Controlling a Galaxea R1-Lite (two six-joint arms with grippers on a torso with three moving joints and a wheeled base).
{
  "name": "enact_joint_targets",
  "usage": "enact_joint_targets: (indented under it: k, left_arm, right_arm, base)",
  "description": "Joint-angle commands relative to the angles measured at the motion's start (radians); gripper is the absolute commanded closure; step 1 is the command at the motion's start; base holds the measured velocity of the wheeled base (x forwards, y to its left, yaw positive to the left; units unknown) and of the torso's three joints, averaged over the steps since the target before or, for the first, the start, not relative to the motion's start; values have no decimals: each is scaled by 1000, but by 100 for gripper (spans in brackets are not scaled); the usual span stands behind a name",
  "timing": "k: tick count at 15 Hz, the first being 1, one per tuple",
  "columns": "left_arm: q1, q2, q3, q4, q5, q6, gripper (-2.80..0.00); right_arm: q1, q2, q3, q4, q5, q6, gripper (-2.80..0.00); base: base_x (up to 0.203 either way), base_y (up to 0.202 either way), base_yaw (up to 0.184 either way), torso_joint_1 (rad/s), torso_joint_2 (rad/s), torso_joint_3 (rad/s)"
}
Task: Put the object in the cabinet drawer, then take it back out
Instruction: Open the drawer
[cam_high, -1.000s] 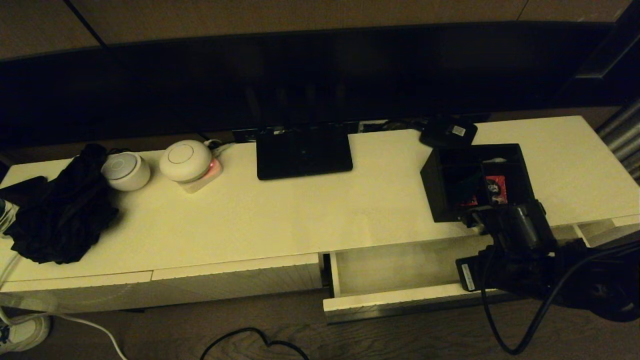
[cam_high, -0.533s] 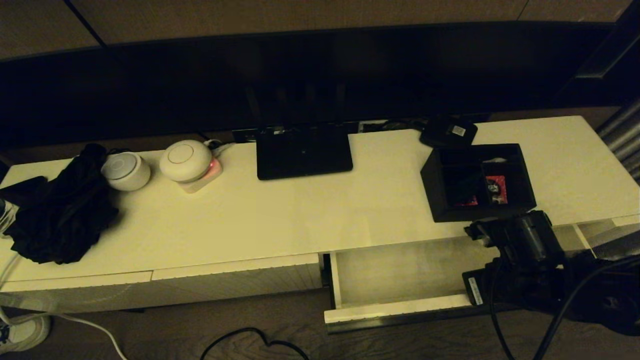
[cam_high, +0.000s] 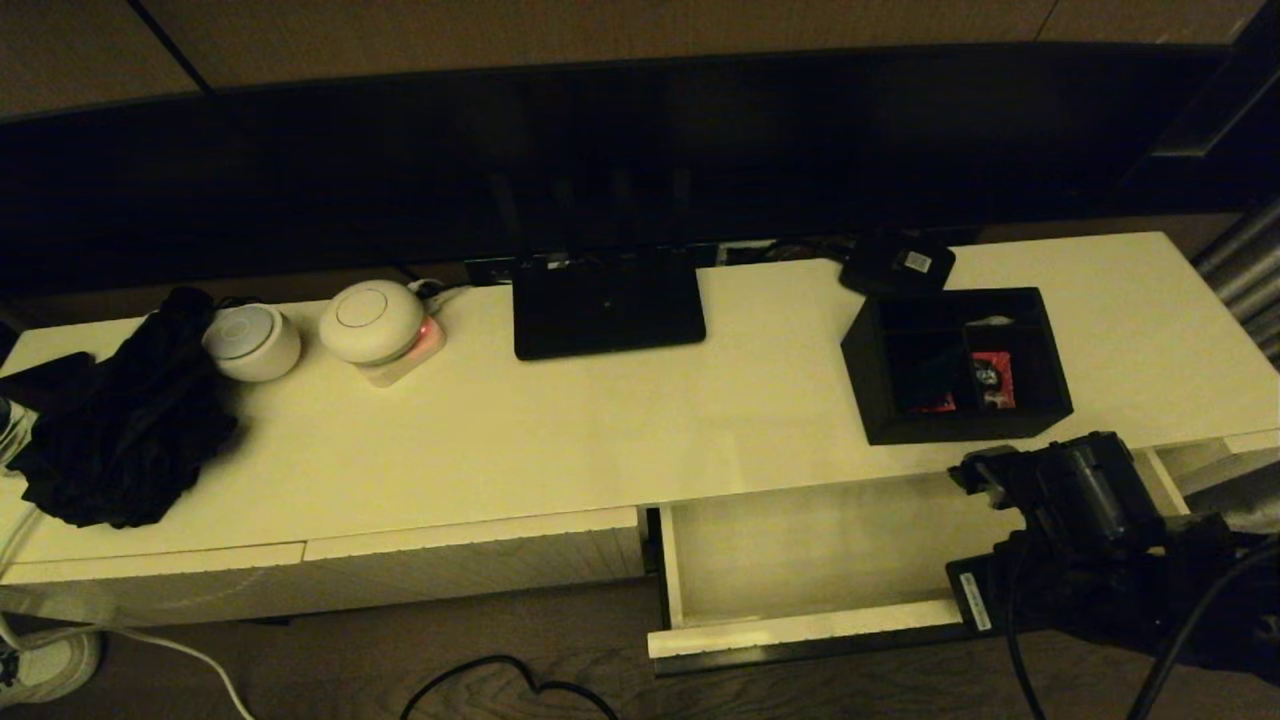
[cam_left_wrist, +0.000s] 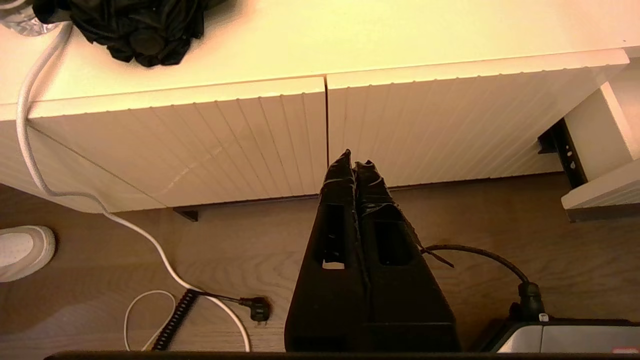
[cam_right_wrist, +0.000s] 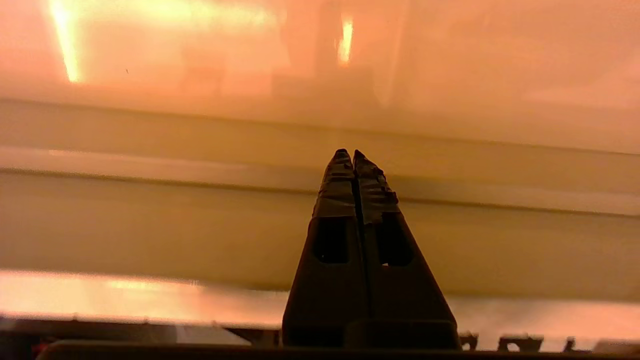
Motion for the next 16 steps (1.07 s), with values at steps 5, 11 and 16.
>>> enact_joint_targets:
  k: [5,11,16]
  left_arm:
    - [1,0,3,0,0,0,0]
    - [1,0,3,0,0,0,0]
    - [1,0,3,0,0,0,0]
  right_arm:
    - [41,-22,53,14,3,7,0]
    - [58,-3,116,7,4,9,0]
    - [67,-6,168,3,6,37,0]
  base:
    - [0,0,0,0,0,0]
    - [0,0,0,0,0,0]
    - [0,0,0,0,0,0]
